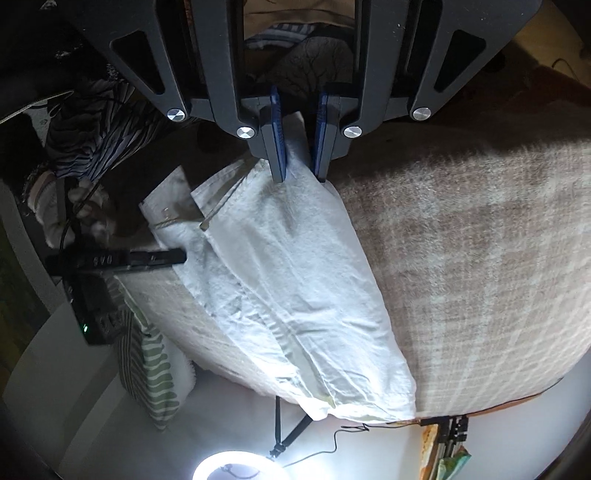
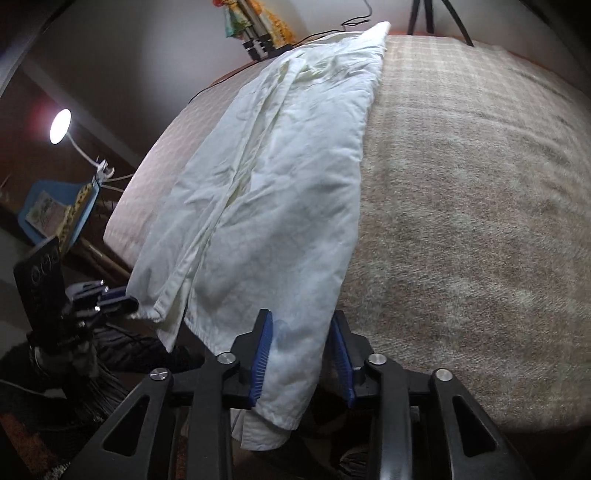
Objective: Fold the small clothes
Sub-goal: 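Fold the held side inward with the left tool, then grasp the hem again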
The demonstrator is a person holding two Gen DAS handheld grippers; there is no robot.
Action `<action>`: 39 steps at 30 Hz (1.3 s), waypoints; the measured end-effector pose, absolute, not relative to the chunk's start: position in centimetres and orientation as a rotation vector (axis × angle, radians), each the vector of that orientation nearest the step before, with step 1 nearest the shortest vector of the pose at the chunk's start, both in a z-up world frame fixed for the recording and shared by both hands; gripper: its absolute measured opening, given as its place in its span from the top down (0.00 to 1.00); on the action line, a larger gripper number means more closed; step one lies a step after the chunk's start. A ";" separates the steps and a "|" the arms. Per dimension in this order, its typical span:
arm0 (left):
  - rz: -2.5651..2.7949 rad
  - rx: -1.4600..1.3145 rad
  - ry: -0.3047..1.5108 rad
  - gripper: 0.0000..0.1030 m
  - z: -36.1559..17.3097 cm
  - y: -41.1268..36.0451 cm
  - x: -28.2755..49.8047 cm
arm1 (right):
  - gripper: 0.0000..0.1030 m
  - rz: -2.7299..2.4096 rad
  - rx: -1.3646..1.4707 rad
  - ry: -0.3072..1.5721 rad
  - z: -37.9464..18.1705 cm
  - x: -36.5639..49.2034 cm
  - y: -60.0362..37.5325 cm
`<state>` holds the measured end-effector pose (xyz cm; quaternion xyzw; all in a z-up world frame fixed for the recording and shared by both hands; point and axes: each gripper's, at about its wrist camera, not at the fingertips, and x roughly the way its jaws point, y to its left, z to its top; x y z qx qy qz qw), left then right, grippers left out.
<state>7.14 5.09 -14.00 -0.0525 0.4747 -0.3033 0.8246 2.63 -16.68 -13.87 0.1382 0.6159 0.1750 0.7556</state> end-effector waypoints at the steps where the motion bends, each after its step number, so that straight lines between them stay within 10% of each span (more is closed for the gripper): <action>1: -0.645 -0.114 1.009 0.80 -13.9 5.2 7.1 | 0.71 0.384 0.302 1.339 -13.9 2.5 -16.4; 12: -0.636 -0.302 1.103 0.66 -16.0 6.4 8.3 | 0.68 0.420 0.539 1.355 -14.7 1.1 -18.9; 20: -0.686 -0.255 1.063 0.94 -15.1 5.1 8.3 | 0.71 0.453 0.582 1.363 -15.0 0.7 -19.2; 24: -0.704 -0.295 1.050 0.95 -14.5 5.5 8.4 | 0.87 0.452 0.621 1.363 -15.3 0.6 -19.3; 39: -0.752 -0.471 0.961 0.96 -9.8 6.1 11.4 | 0.90 0.532 0.998 1.189 -13.3 2.4 -22.0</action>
